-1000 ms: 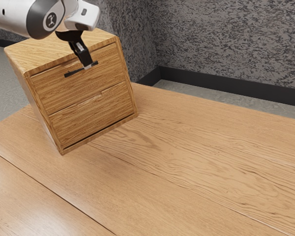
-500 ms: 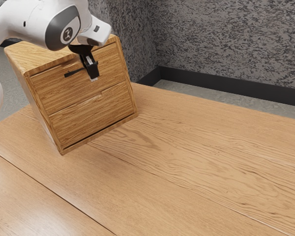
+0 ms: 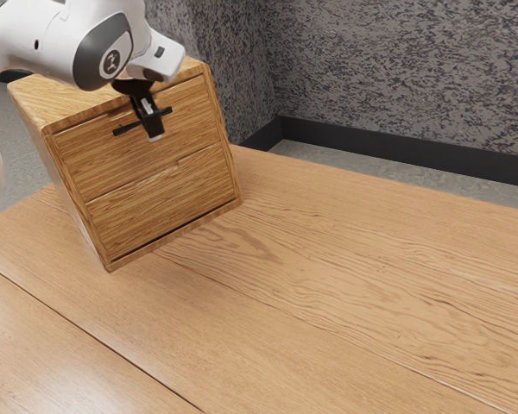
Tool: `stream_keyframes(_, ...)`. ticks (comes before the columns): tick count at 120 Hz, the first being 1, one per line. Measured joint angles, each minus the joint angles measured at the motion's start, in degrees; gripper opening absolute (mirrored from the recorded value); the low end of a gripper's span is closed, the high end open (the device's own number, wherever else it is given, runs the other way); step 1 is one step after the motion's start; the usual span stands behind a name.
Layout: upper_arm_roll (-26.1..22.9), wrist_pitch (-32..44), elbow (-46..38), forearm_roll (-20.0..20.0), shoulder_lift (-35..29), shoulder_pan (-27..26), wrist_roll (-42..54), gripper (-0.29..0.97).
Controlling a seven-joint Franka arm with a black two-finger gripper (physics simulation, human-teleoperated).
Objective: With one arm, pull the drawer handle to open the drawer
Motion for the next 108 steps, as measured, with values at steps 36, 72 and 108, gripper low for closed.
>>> stream_keyframes(36, 0.09, 0.75, 0.14, -0.05, 1.02, 0.03, -0.50, 0.38)
stream_keyframes(72, 0.27, 1.42, 1.71, -0.04, 2.03, 1.25, -0.79, 0.28)
stream_keyframes(108, 0.21, 1.57, 1.79, -0.65, 2.44, 1.34, -0.96, 0.10)
